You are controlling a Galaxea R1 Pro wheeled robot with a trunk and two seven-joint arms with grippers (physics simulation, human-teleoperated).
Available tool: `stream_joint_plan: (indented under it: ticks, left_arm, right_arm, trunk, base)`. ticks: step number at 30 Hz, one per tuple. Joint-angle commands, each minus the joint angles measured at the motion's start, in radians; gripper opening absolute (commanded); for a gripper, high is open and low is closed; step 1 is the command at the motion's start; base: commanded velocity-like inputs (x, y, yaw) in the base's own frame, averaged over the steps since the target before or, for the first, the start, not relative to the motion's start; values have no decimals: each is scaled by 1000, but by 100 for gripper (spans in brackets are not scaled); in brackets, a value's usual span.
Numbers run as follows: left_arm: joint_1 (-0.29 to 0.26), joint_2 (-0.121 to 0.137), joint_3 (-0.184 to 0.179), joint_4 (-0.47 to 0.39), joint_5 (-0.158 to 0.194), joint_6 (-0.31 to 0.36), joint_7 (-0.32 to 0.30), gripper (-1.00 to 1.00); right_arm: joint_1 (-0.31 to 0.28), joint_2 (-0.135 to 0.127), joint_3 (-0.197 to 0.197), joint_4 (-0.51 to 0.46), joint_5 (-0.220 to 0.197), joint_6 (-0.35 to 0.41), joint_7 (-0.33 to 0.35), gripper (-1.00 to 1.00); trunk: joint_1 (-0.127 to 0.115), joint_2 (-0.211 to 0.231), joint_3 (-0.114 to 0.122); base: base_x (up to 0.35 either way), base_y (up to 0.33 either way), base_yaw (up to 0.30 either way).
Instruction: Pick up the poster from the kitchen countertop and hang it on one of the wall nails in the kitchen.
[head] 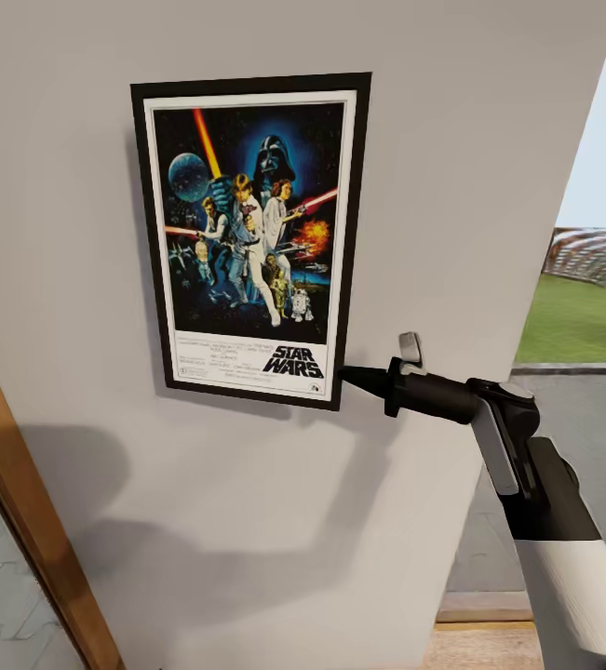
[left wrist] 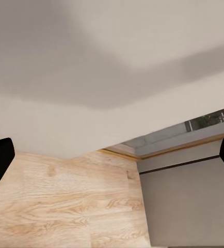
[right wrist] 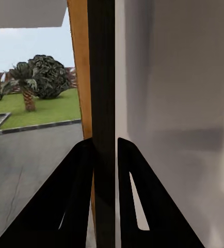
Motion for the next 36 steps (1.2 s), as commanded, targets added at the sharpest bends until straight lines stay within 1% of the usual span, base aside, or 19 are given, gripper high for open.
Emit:
stream_joint_plan:
  ticks: [1,7,14,36]
  left_arm:
    - [0,0,-8,0,6,-10,0,100]
    - [0,0,-8,0,6,-10,0,100]
    - [0,0,-8,0,6,-10,0,100]
    - [0,0,-8,0,6,-10,0,100]
  right_arm:
    - [0,-1,1,0,-9,10,0,-100]
    - [0,-1,2,0,-8,9,0,-100]
    - [0,-1,2,1,-8,9,0,-100]
    - [1,-1,0,0,-8,9,0,-100]
  trunk:
    - [0,-1,0]
    - [0,-1,0]
    - [0,-1,0]
    - [0,-1,0]
  base:
    - [0,47,0]
    - [0,27,0]
    - [0,120,0]
    - [0,22,0]
